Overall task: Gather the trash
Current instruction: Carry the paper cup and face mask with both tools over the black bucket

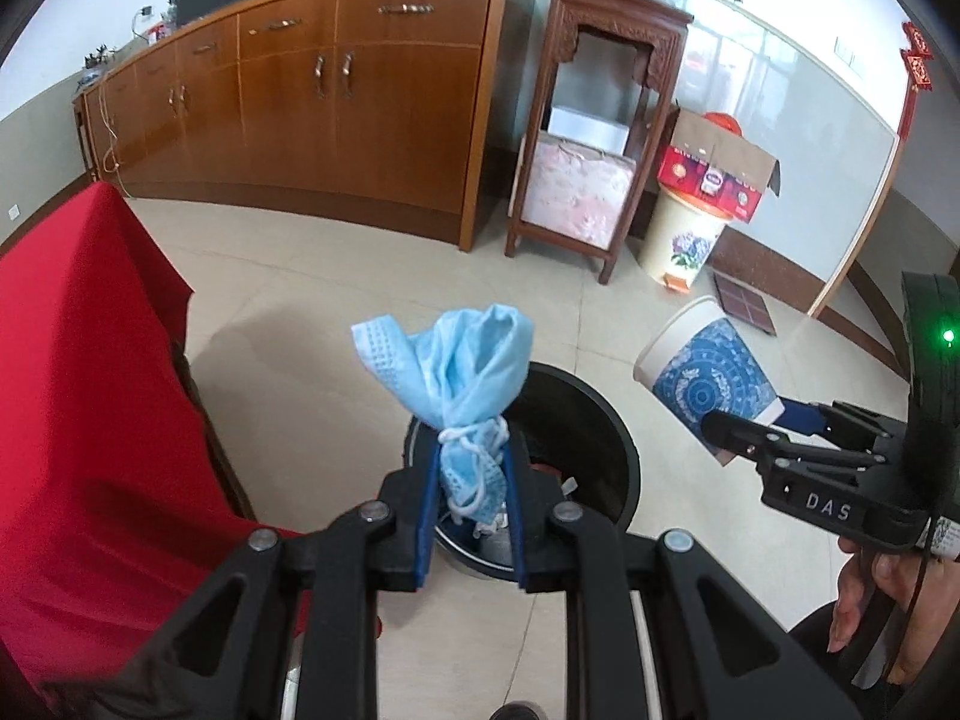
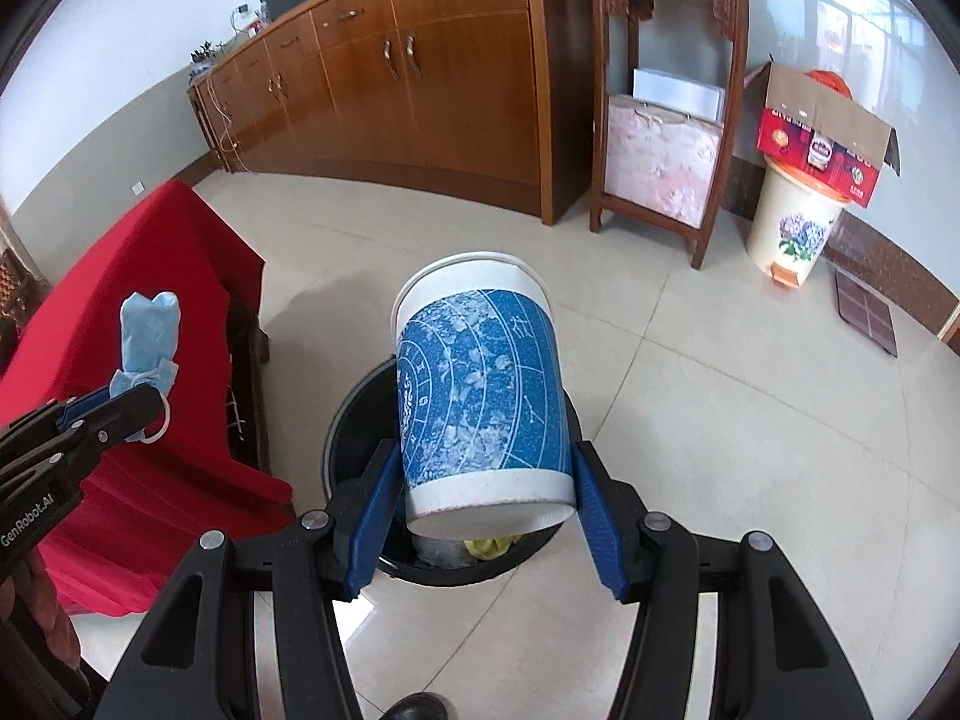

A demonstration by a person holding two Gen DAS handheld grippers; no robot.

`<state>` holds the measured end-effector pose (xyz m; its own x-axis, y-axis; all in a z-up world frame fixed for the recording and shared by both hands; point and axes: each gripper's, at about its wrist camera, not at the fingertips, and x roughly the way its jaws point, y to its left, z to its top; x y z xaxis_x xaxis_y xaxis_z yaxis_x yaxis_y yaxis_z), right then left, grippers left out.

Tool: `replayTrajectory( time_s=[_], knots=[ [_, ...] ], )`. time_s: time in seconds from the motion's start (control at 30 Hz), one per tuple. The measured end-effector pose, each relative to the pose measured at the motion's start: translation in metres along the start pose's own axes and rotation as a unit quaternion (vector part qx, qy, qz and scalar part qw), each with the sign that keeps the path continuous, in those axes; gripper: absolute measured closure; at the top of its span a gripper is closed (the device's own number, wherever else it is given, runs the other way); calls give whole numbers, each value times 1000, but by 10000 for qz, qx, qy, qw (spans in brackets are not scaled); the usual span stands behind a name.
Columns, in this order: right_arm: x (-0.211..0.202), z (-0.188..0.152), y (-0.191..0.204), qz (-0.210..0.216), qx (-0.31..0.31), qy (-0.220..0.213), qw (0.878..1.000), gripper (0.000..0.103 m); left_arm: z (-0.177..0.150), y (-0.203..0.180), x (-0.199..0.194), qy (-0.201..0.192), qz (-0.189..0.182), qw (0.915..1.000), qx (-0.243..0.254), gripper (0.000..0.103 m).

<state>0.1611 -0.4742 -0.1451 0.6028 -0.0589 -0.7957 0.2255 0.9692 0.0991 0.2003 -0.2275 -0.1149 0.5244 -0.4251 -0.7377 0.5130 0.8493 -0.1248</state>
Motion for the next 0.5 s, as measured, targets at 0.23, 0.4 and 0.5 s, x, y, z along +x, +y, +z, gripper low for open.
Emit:
replayTrajectory(
  time_s=[0.23,0.4,0.5],
  knots=[
    [38,-3,-1,-20,-198,348,9992,44,-3,-5,36,357,-192,9991,-91,82],
    [67,-1,0,9,-440,587,9973,44,-7,-9,68,661,-278,9973,-137,82],
    [81,-2,6,81,-649,750,9950,44,-9,-7,83,808,-277,9962,-170,81]
  ],
)
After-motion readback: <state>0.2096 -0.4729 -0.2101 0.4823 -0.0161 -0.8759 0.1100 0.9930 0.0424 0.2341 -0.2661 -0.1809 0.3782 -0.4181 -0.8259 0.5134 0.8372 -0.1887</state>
